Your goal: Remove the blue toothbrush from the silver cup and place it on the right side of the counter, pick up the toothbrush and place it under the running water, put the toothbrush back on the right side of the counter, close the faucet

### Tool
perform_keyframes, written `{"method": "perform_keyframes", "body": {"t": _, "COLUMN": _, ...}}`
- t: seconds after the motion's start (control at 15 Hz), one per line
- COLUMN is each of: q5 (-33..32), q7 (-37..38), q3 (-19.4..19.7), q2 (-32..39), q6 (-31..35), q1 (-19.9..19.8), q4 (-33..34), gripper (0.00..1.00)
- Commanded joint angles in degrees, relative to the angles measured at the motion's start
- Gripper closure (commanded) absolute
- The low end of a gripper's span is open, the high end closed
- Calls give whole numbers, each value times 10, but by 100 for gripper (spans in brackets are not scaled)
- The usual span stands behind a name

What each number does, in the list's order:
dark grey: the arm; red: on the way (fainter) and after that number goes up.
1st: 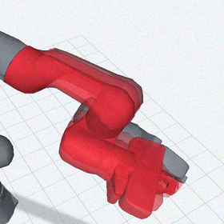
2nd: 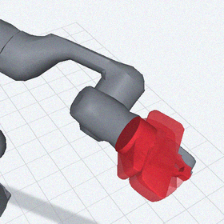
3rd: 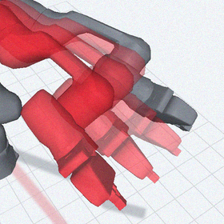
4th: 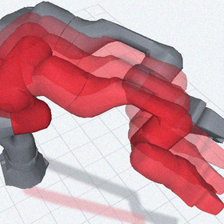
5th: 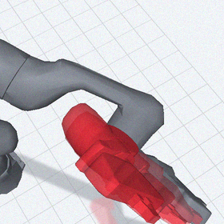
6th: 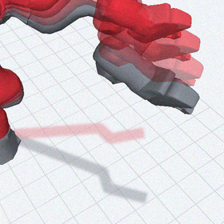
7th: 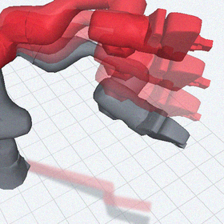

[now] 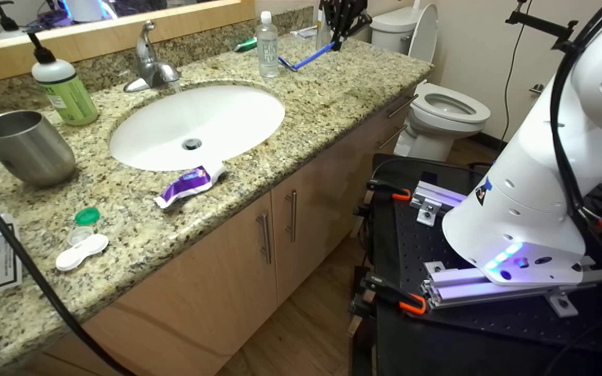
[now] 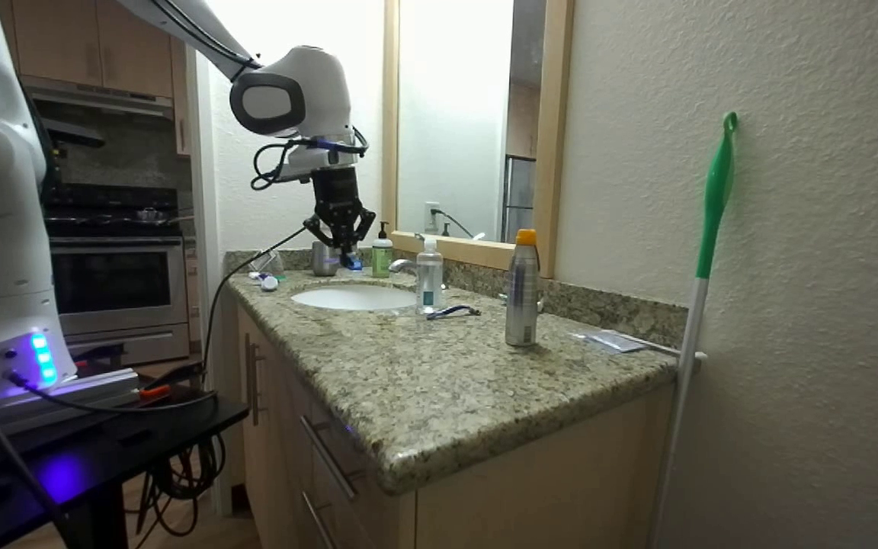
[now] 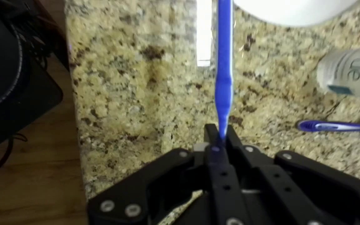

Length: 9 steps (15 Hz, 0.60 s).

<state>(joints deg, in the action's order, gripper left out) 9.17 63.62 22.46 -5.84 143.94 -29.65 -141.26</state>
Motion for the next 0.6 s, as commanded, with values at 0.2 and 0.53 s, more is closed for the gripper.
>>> {"method": "perform_keyframes", "body": {"t": 0.2, "q5": 76, "q7": 71, "q3": 55, "q2": 237, "q6": -39, "q1": -7, "q4": 154, "gripper": 98}}
{"method": "perform_keyframes", "body": {"t": 0.53, "q5": 138, "q7": 103, "q3": 53, "q2": 347, "q6": -122, "q1": -27, "q4": 254, "gripper": 83}}
